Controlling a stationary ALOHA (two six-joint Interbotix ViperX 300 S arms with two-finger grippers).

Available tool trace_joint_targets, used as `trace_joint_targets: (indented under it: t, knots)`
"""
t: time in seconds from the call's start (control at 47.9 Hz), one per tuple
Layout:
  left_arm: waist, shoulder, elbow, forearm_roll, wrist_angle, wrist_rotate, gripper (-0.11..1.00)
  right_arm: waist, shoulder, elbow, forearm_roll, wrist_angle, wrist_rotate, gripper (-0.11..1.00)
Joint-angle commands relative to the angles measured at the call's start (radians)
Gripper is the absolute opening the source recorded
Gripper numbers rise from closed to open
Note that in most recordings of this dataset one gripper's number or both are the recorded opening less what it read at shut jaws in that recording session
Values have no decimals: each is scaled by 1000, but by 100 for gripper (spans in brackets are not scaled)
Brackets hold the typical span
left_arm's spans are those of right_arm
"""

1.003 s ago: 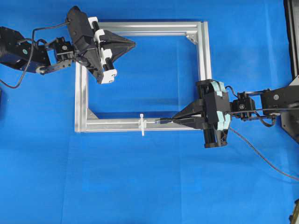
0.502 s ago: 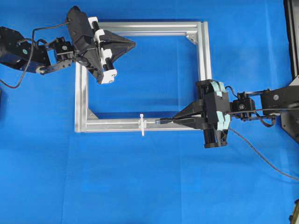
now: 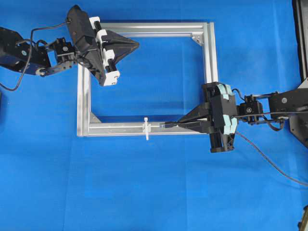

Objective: Insert the wire through the string loop located in the center.
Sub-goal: 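Push the USB plug leftward through the zip-tie loop with the right gripper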

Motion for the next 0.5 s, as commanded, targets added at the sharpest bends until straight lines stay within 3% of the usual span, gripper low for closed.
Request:
trace_joint_targets:
  t: [0.0, 0.481]
  knots:
    - [-5, -29, -8, 2, -9, 2, 0, 2, -6, -14, 3, -3, 2, -1]
    - [-8, -29, -8, 2, -9, 2, 0, 2, 75, -80, 3, -2, 2, -1]
